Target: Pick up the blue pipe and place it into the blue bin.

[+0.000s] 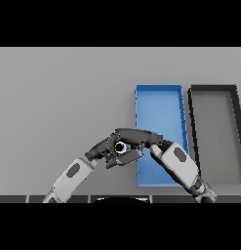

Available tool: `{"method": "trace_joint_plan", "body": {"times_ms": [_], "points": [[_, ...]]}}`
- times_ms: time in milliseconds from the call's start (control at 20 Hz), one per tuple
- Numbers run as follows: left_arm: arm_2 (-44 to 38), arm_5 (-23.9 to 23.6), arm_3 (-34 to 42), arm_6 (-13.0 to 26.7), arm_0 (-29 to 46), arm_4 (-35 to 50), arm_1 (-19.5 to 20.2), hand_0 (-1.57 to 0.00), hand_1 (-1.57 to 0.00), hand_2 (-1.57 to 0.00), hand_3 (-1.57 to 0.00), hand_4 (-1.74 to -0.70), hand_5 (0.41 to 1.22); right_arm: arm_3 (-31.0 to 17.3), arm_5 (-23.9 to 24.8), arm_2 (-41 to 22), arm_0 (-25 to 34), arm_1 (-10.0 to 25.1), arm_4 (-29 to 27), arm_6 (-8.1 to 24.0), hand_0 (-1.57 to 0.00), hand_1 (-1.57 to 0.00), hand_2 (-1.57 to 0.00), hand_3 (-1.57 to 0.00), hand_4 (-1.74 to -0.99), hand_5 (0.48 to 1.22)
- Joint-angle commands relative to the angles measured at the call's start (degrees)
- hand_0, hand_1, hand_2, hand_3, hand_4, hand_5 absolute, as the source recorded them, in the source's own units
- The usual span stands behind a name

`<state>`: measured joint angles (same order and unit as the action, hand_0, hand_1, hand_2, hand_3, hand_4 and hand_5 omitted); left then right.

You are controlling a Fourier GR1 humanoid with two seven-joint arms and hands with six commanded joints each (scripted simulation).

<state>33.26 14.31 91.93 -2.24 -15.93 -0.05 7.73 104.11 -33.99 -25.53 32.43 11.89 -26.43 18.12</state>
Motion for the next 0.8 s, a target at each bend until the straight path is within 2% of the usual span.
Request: {"method": "trace_joint_plan", "body": {"times_ms": [0,50,100,200,350,450,500,550,650,750], "points": [[-0.20,0.60,-0.47,0.58,-0.46,-0.99,-0.11,-0.67,-0.63,-0.61,-0.62,-1.23,1.221,-0.43,0.24,0.12,0.08,-0.22,0.26,0.09,-1.56,-1.56,-1.56,-1.56,-1.485,1.205],[-0.26,1.22,-0.58,0.26,-0.64,-2.48,-0.32,-0.53,-0.51,-0.49,-0.49,-1.14,1.221,-0.41,0.45,0.45,0.34,-0.30,0.15,0.80,-1.56,-1.56,-1.56,-1.56,-1.486,1.208],[-0.22,1.45,-1.07,-1.62,-0.42,-4.28,-0.47,-0.43,-0.41,-0.39,-0.39,-1.07,1.150,0.20,0.79,0.32,0.19,-0.45,0.51,2.05,-1.56,-1.56,-1.56,-1.56,-1.487,1.211],[-0.90,1.09,-1.00,-0.72,-0.80,-6.18,-0.44,-0.27,-0.26,-0.25,-0.25,-0.95,0.972,-0.15,0.69,0.50,0.36,-1.44,1.58,1.88,-1.57,-1.57,-1.57,-1.56,-1.488,1.214],[-1.36,0.69,-1.82,1.26,-0.71,-5.80,-1.05,-0.14,-0.13,-0.13,-0.13,-0.88,0.781,0.10,0.60,0.99,-0.56,-1.32,1.58,0.65,-1.57,-1.57,-1.57,-1.57,-1.488,1.218],[-2.35,0.83,-1.55,2.09,0.43,-3.75,-1.07,-0.09,-0.08,-0.08,-0.08,-0.87,0.697,-0.66,0.68,1.07,-0.13,-2.17,3.25,0.94,-1.57,-1.57,-1.57,-1.57,-1.487,1.219],[-2.70,0.88,-2.03,2.93,0.34,-2.96,-1.54,-0.07,-0.07,-0.06,-0.07,-0.88,0.671,-0.25,-0.18,1.22,-0.99,-2.17,3.88,-0.67,-1.57,-1.57,-1.57,-1.57,-1.487,1.219],[-2.86,0.68,-1.83,4.61,-0.02,-2.70,-1.77,-0.06,-0.05,-0.05,-0.05,-0.88,0.654,-0.54,-0.21,1.64,-0.58,-2.31,4.01,-0.48,-1.57,-1.57,-1.57,-1.57,-1.488,1.220],[-2.71,0.31,-1.44,6.47,1.34,-2.15,-1.88,-0.04,-0.03,-0.03,-0.03,-0.89,0.625,-0.68,0.50,2.22,-0.37,-3.50,1.04,2.24,-1.57,-1.57,-1.57,-1.57,-1.489,1.220],[-2.27,0.56,-1.35,8.21,2.22,-1.94,-1.96,-0.02,-0.02,-0.02,-0.02,-0.90,0.589,-0.83,2.55,3.66,0.87,-3.74,-7.33,6.86,-1.57,-1.57,-1.57,-1.57,-1.489,1.220]]}}
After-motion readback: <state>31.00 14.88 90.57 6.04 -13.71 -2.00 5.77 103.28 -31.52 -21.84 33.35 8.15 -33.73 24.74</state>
